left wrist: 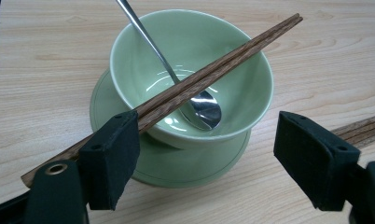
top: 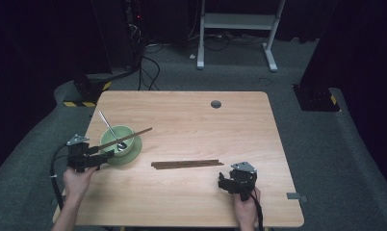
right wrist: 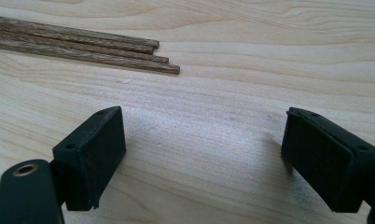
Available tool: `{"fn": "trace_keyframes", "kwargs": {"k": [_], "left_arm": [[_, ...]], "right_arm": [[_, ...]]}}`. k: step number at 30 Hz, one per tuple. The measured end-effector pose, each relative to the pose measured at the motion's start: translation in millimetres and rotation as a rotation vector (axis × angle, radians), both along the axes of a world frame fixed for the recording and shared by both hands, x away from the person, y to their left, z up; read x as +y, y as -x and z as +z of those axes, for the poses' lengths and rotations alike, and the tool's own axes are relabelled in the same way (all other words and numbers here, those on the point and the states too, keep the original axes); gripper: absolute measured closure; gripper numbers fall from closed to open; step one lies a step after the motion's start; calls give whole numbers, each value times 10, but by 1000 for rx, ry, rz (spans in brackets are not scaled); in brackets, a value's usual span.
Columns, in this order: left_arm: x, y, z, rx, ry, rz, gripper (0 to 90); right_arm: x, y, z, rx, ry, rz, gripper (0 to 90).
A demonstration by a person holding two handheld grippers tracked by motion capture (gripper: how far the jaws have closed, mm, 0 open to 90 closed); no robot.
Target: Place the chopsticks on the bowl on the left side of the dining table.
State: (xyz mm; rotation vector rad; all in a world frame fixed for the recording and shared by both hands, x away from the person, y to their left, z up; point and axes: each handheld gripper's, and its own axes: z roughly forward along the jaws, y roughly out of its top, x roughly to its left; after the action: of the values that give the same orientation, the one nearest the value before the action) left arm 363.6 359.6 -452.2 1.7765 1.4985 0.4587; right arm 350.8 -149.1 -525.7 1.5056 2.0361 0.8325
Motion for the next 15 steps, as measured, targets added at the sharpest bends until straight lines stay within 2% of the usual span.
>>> {"fn": "trace_keyframes", "kwargs": {"k": [15], "left_arm": [[17,-49,-20,0,-6,17,234]], "right_arm": [[0,0,0,0,0,0,133]]}}
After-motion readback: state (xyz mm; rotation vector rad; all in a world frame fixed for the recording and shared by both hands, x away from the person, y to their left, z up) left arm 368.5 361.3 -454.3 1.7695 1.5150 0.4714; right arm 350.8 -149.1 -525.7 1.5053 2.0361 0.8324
